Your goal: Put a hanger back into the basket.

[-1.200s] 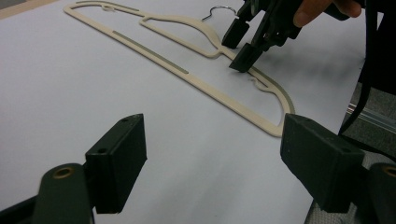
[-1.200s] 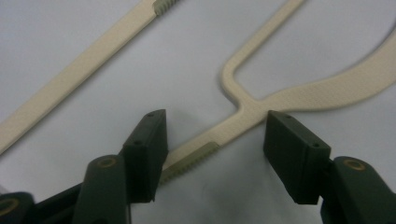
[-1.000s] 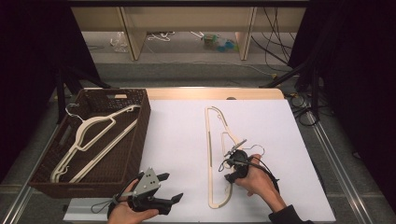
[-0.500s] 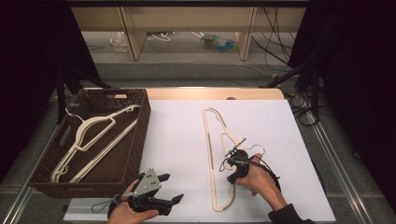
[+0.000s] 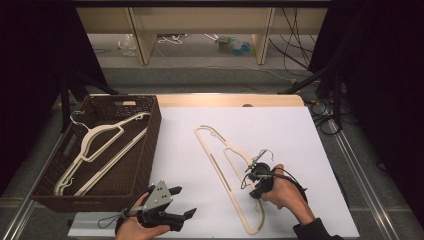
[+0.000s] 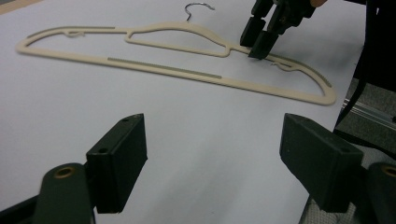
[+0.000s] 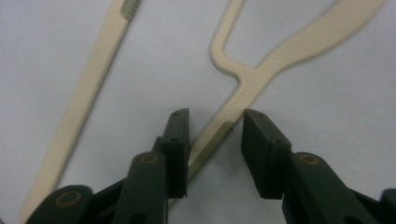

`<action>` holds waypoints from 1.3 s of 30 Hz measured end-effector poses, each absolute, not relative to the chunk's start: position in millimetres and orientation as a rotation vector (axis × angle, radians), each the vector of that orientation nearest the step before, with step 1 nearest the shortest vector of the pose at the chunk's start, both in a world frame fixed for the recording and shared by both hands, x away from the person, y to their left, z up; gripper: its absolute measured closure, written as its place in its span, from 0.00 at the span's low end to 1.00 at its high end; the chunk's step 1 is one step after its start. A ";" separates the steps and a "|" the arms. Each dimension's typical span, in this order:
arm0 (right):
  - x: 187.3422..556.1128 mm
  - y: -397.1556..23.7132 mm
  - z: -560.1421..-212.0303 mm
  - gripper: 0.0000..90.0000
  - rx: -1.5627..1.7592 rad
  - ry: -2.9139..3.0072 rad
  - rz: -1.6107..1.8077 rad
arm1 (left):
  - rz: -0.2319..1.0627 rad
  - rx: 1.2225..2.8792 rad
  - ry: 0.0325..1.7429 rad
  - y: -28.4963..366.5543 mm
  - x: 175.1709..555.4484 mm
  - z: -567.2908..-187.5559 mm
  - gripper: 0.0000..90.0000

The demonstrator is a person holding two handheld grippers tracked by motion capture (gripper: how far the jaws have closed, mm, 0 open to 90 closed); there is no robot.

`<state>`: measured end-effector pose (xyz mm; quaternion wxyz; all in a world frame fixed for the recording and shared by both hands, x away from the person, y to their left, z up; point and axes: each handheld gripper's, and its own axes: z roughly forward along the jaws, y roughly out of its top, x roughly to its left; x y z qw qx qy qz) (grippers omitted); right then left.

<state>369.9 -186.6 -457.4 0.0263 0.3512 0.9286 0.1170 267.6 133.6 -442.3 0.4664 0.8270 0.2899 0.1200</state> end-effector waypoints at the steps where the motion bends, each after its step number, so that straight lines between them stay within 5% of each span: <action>1: 369.8 -188.9 -456.8 0.76 1.095 2.875 0.365 | 0.293 2.032 0.712 133.4 267.5 -442.2 0.26; 39: 369.9 -196.5 -453.2 0.88 0.917 2.965 0.259 | 0.289 2.038 0.707 129.6 268.1 -443.8 0.26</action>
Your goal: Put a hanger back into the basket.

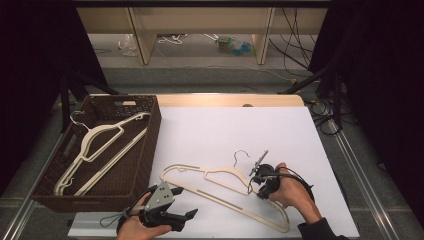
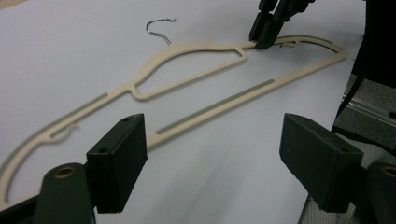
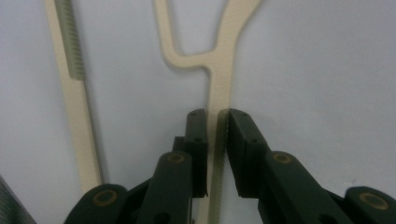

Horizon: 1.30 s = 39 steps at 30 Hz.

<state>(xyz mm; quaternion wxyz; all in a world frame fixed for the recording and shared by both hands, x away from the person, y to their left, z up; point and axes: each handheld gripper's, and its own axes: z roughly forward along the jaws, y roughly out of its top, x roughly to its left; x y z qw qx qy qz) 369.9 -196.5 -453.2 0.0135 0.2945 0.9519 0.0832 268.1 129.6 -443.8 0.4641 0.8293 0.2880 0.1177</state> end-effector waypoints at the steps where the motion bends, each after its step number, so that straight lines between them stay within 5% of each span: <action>1: 370.5 -196.9 -453.5 0.88 0.909 2.968 0.263 | 0.292 2.035 0.700 129.3 268.4 -444.3 0.26; 15: 370.9 -185.2 -452.6 0.89 0.926 2.950 0.135 | 0.284 2.024 0.697 121.7 275.8 -443.5 0.26; 27: 363.4 -189.8 -439.1 0.89 0.798 2.947 0.224 | 0.316 2.101 0.797 81.2 351.6 -457.4 0.29; 39: 352.9 -188.7 -425.9 0.89 0.725 2.934 0.212 | 0.193 2.184 0.750 51.0 390.5 -473.4 0.32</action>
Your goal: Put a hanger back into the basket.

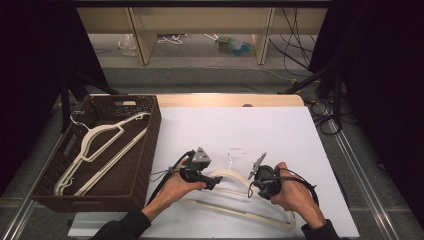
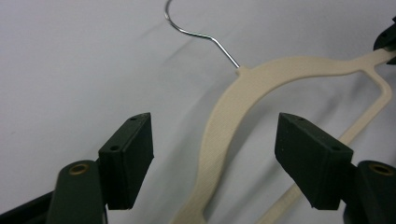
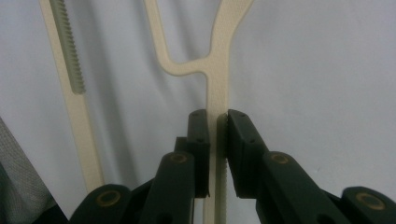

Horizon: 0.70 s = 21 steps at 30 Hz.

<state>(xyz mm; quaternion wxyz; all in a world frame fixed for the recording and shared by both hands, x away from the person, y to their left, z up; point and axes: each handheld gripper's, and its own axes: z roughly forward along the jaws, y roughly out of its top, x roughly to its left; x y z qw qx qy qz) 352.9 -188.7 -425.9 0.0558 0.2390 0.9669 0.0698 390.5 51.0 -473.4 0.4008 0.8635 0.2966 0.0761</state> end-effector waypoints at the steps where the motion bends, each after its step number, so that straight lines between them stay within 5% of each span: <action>1: 353.2 -189.3 -426.1 0.89 0.697 2.934 0.221 | 0.188 2.187 0.736 49.1 391.5 -473.8 0.32; 9: 347.7 -185.6 -423.6 0.89 0.682 2.932 0.247 | 0.119 2.299 0.614 40.1 398.8 -473.8 0.46; 21: 344.4 -181.8 -420.6 0.89 0.568 2.959 0.278 | 0.001 2.257 0.547 42.0 398.4 -475.7 0.67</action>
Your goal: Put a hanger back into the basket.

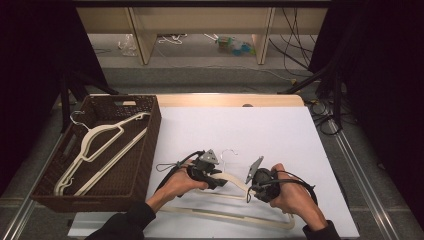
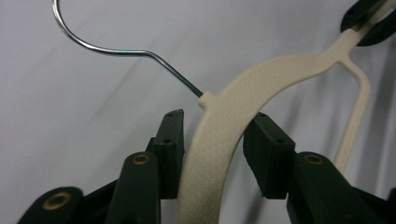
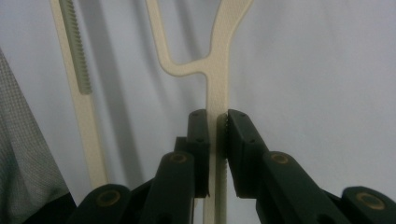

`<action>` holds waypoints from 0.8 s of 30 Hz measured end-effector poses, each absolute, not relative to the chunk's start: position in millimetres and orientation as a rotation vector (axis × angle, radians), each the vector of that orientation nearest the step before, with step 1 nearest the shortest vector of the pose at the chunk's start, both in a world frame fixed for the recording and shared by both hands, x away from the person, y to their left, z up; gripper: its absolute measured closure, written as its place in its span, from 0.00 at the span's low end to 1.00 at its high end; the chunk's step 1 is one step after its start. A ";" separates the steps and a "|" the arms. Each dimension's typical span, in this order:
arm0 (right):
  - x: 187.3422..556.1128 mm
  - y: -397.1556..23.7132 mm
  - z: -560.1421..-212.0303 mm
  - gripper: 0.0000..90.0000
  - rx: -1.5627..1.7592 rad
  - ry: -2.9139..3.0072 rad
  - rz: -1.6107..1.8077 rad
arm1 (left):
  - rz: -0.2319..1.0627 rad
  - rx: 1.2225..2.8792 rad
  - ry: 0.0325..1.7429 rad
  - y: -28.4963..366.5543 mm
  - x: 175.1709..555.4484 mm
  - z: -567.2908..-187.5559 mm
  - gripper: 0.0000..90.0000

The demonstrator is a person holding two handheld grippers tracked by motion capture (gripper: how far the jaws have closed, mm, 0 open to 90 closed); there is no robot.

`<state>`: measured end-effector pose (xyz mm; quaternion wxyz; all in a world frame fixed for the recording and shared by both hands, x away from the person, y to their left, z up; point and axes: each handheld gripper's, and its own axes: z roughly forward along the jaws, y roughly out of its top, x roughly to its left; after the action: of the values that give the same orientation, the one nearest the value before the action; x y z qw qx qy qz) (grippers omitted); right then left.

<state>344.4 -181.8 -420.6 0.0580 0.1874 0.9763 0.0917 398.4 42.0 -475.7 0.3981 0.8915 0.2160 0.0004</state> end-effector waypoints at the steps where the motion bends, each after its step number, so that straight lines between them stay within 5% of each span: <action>1: 344.1 -182.4 -421.0 0.89 0.564 2.953 0.294 | -0.013 2.254 0.535 43.2 398.2 -474.6 0.69; 14: 335.6 -193.0 -412.7 0.88 0.410 2.986 0.423 | -0.149 2.256 0.406 58.8 383.1 -447.6 0.81; 24: 324.1 -195.7 -395.2 0.64 0.461 2.910 0.570 | -0.181 2.244 0.366 67.6 356.8 -427.0 0.87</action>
<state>324.1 -195.7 -395.2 0.0701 0.1533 0.9673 0.1895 356.8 67.6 -427.0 0.4172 0.8941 0.1460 -0.0721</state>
